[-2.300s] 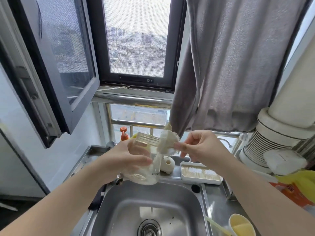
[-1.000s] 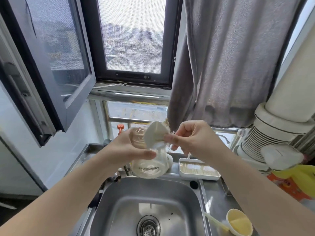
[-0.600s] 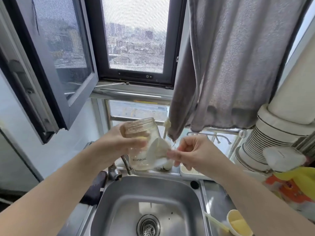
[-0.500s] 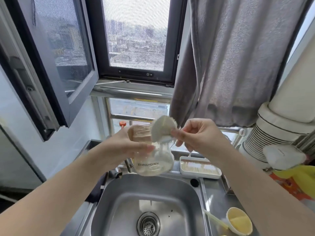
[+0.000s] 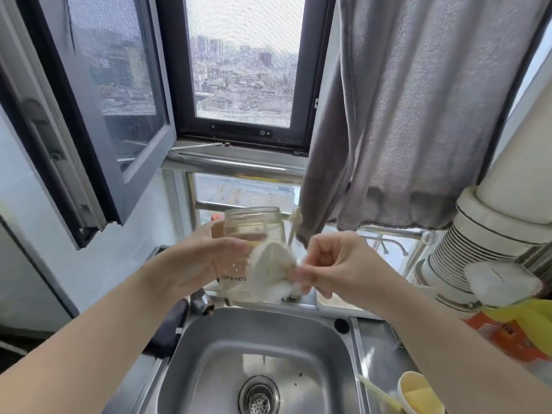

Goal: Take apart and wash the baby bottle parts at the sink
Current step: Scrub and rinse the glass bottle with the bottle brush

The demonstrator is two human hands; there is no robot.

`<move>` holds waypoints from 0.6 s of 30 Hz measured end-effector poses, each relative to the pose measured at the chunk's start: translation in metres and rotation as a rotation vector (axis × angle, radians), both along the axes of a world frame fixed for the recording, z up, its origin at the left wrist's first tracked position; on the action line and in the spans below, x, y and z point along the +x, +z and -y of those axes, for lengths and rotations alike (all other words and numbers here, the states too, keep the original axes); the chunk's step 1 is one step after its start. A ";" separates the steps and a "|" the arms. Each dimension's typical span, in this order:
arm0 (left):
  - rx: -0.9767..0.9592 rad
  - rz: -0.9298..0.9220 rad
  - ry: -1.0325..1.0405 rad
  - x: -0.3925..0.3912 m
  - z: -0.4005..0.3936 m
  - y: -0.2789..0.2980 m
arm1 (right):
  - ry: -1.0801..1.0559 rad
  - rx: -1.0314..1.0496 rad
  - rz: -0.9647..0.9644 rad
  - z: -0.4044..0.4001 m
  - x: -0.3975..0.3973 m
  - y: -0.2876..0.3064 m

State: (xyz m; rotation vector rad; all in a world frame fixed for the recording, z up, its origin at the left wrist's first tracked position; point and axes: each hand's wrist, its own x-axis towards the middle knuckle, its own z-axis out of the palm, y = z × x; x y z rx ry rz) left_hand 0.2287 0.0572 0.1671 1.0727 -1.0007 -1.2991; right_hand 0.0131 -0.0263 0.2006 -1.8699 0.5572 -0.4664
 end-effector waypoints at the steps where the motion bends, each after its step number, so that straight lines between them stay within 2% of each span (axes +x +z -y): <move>1: -0.005 0.007 0.005 0.003 -0.001 -0.001 | 0.002 -0.013 -0.036 0.000 -0.005 -0.002; 3: -0.003 0.040 -0.027 0.003 -0.005 -0.001 | -0.075 0.013 -0.025 0.009 -0.009 -0.001; 5: 0.009 0.038 -0.052 -0.002 -0.004 -0.002 | -0.145 0.072 0.074 0.020 -0.005 0.003; 7: 0.007 0.032 -0.059 -0.005 0.001 -0.002 | -0.105 0.070 0.126 0.018 0.005 0.008; 11: -0.035 0.091 -0.007 0.003 0.005 0.000 | 0.050 0.027 0.024 0.000 0.002 -0.004; 15: -0.025 0.018 -0.014 0.002 0.002 -0.002 | -0.145 0.061 0.081 0.017 -0.006 -0.002; 18: 0.013 -0.064 -0.038 -0.007 0.006 -0.005 | -0.162 0.088 0.159 0.019 0.002 0.006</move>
